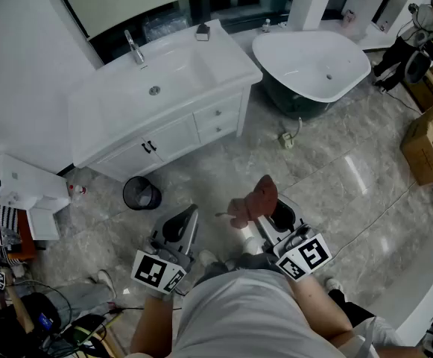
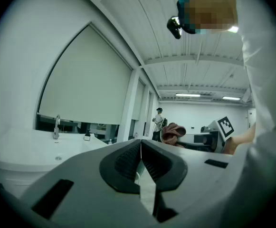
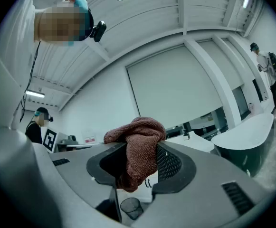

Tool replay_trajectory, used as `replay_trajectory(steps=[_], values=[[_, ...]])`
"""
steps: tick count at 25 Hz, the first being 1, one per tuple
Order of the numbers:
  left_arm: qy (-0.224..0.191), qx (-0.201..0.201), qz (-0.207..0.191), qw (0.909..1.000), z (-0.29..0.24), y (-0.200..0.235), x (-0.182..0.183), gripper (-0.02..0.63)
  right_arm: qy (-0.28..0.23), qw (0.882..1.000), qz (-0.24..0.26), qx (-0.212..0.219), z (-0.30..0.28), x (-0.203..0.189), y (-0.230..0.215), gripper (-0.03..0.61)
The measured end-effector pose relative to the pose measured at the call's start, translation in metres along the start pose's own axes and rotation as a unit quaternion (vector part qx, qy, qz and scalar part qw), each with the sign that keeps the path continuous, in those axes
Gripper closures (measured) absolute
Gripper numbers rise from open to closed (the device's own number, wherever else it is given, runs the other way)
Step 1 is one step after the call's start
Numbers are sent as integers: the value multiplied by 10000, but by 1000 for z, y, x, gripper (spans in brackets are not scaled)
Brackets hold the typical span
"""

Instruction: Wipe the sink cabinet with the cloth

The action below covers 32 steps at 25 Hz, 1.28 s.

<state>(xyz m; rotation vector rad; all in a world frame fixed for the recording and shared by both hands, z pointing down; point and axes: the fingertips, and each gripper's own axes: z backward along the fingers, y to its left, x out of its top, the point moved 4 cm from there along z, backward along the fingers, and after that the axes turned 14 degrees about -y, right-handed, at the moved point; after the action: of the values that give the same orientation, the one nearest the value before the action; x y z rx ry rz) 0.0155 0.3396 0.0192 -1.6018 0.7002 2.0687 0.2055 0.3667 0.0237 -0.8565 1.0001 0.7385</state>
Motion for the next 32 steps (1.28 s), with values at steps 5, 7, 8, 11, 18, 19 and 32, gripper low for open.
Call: replay_trajectory(steps=[5, 7, 8, 11, 18, 19, 32], values=[[96, 5, -61, 9999, -14, -11, -2, 601, 26, 10000, -40, 3, 4, 9, -13, 417], [97, 30, -63, 9999, -21, -15, -5, 602, 39, 10000, -61, 19, 6, 10, -21, 417], [109, 39, -61, 9999, -23, -17, -7, 601, 40, 10000, -75, 19, 8, 10, -25, 417], [160, 70, -63, 9998, -32, -24, -14, 601, 45, 9998, -173, -4, 13, 10, -38, 417], [275, 353, -100, 9989, -49, -38, -29, 601, 199, 9986, -493, 24, 22, 9, -75, 416], [302, 403, -102, 9987, -49, -40, -32, 601, 208, 9985, -508, 43, 23, 9, -79, 416], [525, 474, 124, 9974, -74, 3, -60, 601, 544, 9959, -716, -59, -23, -25, -109, 416]])
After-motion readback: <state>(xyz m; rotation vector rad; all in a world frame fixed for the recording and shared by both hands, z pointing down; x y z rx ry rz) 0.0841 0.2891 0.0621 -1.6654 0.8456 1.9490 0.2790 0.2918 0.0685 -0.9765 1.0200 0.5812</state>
